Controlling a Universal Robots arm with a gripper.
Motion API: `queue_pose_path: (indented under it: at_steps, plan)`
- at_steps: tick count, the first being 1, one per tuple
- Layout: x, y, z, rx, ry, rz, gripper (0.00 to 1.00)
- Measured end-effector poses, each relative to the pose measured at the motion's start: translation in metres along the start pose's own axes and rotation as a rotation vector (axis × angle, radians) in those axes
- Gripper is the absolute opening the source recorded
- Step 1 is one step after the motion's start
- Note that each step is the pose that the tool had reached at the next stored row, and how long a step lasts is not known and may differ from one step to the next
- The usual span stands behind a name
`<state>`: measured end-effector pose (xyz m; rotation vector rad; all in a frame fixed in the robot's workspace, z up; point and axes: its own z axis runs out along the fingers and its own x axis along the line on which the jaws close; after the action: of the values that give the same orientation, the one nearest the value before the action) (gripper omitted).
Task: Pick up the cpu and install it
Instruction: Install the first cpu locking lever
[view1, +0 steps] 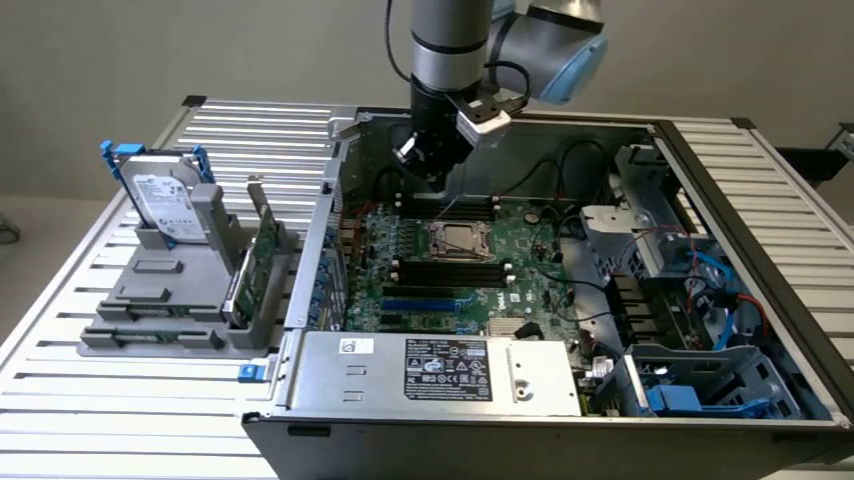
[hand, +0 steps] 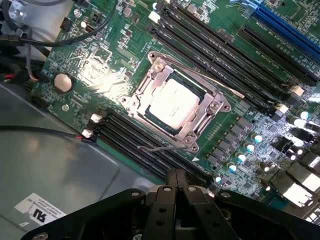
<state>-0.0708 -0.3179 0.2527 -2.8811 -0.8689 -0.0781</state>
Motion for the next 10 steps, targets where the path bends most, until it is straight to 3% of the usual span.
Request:
queue_pose_path:
  at_steps: [10]
  plan:
    - [-0.005,0.0015,0.0178,0.0002,-0.0003,-0.002,0.11]
